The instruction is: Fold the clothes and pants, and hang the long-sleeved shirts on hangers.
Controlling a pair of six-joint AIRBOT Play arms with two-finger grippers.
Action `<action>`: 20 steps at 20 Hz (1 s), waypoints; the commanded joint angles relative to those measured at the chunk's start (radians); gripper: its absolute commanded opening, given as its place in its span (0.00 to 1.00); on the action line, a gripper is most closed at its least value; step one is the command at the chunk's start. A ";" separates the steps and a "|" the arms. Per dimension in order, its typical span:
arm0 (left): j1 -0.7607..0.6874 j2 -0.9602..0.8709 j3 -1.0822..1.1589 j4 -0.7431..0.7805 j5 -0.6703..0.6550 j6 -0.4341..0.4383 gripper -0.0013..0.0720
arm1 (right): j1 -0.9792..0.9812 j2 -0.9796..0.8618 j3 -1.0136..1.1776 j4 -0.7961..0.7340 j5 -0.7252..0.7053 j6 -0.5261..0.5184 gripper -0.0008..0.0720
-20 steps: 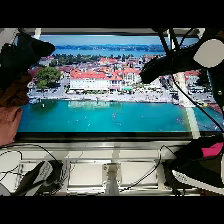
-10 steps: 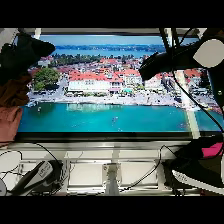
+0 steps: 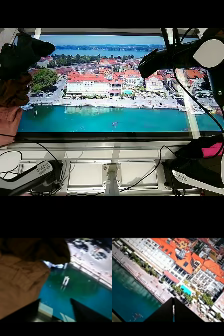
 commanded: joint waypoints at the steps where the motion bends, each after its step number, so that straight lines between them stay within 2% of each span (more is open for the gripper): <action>1: 0.085 -0.046 -0.003 0.157 -0.007 -0.161 0.97 | 0.001 -0.001 0.000 0.000 -0.045 -0.002 0.04; 5: 0.209 -0.060 -0.099 0.145 0.021 -0.171 0.97 | 0.001 -0.001 0.000 -0.001 -0.064 -0.002 0.04; 9: 0.310 -0.060 -0.257 -0.045 0.190 -0.166 0.97 | 0.001 -0.001 0.000 -0.002 -0.091 -0.002 0.04; 12: 0.327 -0.076 -0.323 -0.108 0.310 -0.167 0.97 | 0.001 -0.001 0.000 -0.003 -0.109 -0.002 0.04; 15: 0.327 -0.144 -0.324 -0.172 0.331 -0.161 0.97 | 0.001 -0.001 0.000 -0.003 -0.137 -0.002 0.04; 20: 0.327 -0.236 -0.324 -0.431 0.409 -0.004 0.97 | 0.001 -0.001 0.000 -0.003 -0.155 -0.002 0.04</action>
